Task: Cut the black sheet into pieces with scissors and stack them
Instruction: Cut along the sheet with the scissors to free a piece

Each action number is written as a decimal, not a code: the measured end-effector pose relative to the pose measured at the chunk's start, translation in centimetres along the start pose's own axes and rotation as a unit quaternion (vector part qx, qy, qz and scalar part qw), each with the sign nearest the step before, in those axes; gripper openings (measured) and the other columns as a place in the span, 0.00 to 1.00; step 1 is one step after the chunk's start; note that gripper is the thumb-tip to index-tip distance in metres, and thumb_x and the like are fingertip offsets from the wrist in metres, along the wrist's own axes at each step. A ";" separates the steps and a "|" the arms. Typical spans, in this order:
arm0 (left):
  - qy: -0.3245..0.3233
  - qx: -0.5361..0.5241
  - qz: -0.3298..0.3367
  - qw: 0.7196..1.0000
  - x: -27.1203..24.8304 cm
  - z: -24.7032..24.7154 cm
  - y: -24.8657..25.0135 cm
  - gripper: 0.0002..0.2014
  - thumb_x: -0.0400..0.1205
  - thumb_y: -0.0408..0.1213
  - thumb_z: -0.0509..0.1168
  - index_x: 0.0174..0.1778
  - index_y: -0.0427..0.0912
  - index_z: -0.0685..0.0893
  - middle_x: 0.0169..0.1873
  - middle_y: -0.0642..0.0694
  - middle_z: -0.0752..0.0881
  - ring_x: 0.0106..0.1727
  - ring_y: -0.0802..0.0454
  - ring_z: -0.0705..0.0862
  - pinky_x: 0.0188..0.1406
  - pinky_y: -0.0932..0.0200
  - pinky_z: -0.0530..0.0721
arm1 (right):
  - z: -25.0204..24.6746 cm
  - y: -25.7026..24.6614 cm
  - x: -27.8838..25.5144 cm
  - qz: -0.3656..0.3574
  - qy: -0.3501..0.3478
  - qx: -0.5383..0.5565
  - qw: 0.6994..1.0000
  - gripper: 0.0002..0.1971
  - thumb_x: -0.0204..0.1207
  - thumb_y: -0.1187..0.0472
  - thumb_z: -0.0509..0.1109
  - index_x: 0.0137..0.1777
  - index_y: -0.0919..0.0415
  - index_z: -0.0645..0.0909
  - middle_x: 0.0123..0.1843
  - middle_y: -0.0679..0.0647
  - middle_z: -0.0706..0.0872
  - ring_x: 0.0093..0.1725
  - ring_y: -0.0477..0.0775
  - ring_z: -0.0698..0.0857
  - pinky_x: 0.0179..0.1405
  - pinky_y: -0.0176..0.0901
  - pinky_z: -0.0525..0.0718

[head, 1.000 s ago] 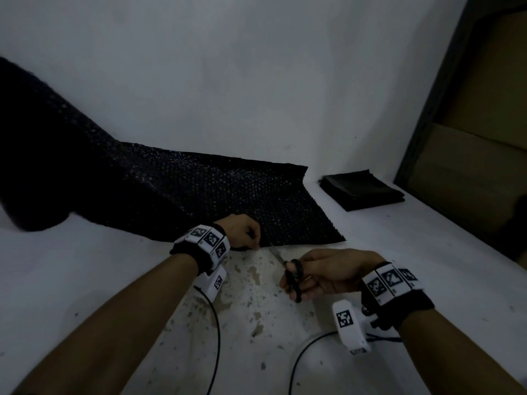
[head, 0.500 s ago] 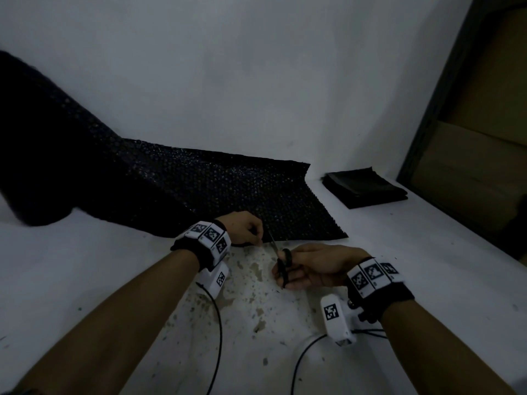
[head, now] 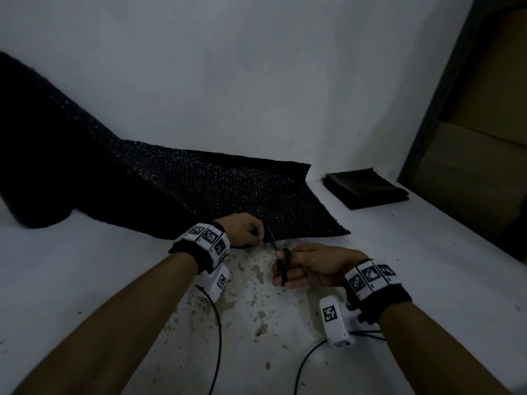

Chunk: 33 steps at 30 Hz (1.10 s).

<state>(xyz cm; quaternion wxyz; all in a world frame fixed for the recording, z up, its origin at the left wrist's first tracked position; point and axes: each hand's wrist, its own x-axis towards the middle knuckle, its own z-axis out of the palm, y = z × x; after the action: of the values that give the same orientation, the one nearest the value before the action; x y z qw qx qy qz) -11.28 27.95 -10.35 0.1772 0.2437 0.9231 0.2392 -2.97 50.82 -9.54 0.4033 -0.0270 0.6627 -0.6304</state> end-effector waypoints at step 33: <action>-0.007 -0.059 0.027 0.998 -0.2 -0.2 -0.1 0.05 0.84 0.39 0.70 0.43 0.47 0.84 0.46 0.45 0.87 0.48 0.49 0.84 0.56 0.53 0.82 | -0.5 -0.1 1.1 -0.012 0.017 -0.019 1.000 0.16 0.84 0.51 0.68 0.57 0.66 0.82 0.47 0.59 0.91 0.48 0.50 0.90 0.47 0.38 0.87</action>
<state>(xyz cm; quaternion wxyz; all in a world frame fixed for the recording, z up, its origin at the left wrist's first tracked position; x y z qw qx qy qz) -11.22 27.68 -10.23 0.1913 0.2597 0.8991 0.2961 -4.04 50.55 -10.06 0.3835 -0.0316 0.6810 -0.6230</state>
